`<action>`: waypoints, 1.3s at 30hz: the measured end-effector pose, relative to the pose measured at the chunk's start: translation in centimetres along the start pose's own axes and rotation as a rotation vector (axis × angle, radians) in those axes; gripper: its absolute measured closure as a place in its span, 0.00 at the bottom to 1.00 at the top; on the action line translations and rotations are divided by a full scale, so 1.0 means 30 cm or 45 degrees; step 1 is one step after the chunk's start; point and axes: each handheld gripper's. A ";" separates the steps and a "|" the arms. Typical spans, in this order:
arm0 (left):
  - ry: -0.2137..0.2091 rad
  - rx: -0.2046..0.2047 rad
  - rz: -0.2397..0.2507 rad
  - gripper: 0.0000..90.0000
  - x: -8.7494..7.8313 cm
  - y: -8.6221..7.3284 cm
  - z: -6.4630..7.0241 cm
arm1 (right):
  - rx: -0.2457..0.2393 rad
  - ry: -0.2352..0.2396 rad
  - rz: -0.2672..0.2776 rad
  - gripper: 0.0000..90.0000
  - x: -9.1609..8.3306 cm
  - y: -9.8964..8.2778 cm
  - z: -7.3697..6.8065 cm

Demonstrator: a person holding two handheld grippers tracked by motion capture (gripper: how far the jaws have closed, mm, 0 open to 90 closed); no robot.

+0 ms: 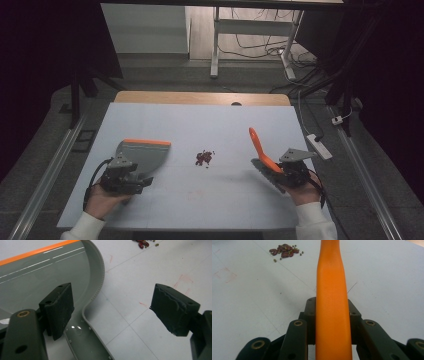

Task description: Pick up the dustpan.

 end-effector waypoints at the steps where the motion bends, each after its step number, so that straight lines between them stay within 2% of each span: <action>1: 0.000 -0.002 -0.001 0.21 0.000 0.000 0.000 | 0.000 -0.004 0.003 0.78 -0.002 0.000 0.000; 9: -0.002 -0.005 -0.005 0.21 0.001 0.000 -0.001 | 0.005 -0.013 0.020 0.78 -0.010 0.005 -0.001; 13: -0.002 -0.013 -0.006 0.21 -0.001 0.001 -0.005 | 0.023 0.003 0.039 0.78 -0.014 0.010 -0.004; 15: 0.023 -0.031 -0.042 0.21 0.000 0.004 -0.006 | 0.014 -0.002 0.042 0.78 -0.015 0.013 -0.008; 19: 0.026 -0.037 -0.053 0.21 -0.001 0.006 -0.008 | 0.005 -0.011 0.041 0.78 -0.015 0.013 -0.009; 25: 0.025 -0.033 -0.050 0.21 -0.006 0.012 -0.004 | 0.008 -0.016 0.033 0.78 -0.011 0.010 -0.008; 30: 0.019 -0.004 -0.040 0.19 -0.014 0.023 0.007 | 0.007 -0.014 0.024 0.78 -0.007 0.011 -0.012; 32: 0.058 -0.018 -0.043 0.16 -0.016 0.029 0.014 | 0.002 -0.013 0.022 0.78 -0.006 0.012 -0.014; 39: 0.069 -0.013 -0.026 0.15 -0.039 0.046 0.026 | 0.007 -0.016 0.018 0.78 -0.002 0.009 -0.013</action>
Point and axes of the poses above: each handheld gripper's, and its own axes: x roughly forward along the jaws, y roughly out of its top, z roughly to its right, and after that the axes turned 1 degree about x, right-handed
